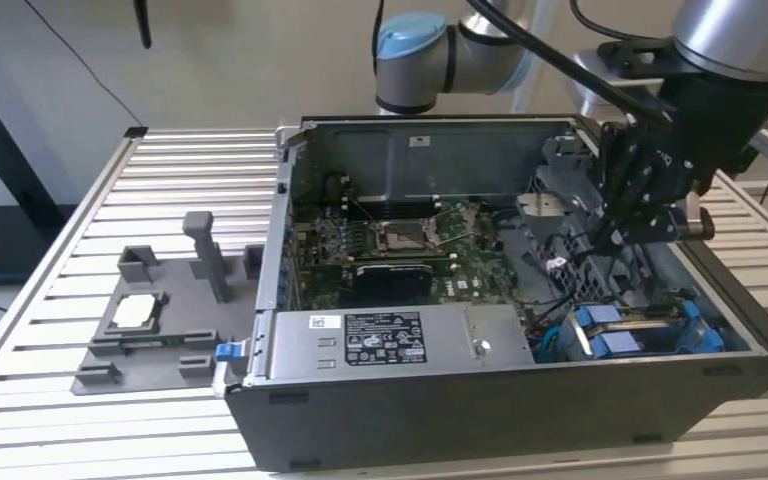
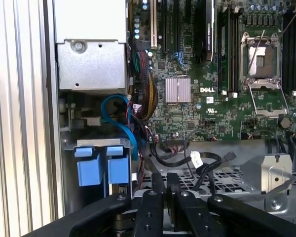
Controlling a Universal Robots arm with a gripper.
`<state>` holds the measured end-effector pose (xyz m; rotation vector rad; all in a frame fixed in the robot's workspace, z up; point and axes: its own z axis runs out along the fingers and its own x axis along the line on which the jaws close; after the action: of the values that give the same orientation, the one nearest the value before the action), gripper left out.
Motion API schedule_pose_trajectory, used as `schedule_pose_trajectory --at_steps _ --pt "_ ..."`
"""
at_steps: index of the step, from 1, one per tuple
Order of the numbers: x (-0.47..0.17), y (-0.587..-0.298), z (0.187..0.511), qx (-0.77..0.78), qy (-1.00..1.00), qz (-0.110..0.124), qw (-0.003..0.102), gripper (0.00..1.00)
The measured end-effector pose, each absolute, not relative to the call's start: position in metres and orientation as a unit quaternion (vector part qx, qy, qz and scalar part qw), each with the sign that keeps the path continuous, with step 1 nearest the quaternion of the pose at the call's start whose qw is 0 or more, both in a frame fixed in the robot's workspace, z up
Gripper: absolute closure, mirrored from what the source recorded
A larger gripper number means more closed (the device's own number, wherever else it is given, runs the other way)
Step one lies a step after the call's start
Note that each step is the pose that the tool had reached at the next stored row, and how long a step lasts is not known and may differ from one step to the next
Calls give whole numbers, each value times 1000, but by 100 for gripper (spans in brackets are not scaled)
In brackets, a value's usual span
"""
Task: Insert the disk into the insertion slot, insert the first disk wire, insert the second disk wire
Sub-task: 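Insert the second disk wire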
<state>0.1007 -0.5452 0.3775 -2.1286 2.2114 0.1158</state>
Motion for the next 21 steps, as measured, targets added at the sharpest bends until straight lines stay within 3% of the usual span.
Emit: schedule_pose_trajectory --at_steps 21 --pt "125 -560 364 -692 720 43 27 84"
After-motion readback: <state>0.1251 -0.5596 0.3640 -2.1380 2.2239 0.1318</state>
